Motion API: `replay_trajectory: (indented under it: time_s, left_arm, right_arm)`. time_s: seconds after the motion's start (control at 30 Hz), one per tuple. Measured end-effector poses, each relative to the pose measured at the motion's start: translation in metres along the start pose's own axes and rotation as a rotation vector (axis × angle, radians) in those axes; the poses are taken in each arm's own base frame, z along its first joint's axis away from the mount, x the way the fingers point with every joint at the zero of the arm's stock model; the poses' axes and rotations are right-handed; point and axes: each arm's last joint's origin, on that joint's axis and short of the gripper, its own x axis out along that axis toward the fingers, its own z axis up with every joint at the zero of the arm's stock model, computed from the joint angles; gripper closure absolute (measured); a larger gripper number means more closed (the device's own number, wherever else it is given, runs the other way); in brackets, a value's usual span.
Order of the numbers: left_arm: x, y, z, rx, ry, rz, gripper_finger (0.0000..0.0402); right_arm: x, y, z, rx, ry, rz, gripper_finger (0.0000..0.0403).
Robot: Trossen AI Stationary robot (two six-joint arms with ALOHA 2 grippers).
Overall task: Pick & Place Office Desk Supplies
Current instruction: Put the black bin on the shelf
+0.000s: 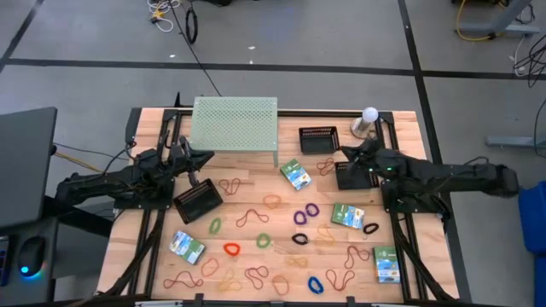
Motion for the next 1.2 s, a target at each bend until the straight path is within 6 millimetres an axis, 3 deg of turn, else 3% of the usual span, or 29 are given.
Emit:
replay_trajectory:
  time_s: [0.3,0.57,0.77,1.2]
  left_arm:
    - [0.0,-0.002,0.002,-0.011,-0.017,-0.057,0.0392]
    - [0.0,-0.002,0.002,-0.011,-0.017,-0.058,0.0392]
    - [0.0,-0.002,0.002,-0.011,-0.017,-0.058,0.0392]
    - [0.0,-0.002,0.002,-0.011,-0.017,-0.058,0.0392]
  right_arm:
    - [0.028,0.015,0.013,0.182,0.129,-0.2,0.0367]
    - [0.058,-0.002,-0.006,0.273,0.239,-0.405,0.0308]
    - [0.074,-0.015,-0.012,0.307,0.278,-0.463,0.0273]
    - [0.088,-0.03,-0.018,0.355,0.322,-0.504,0.0263]
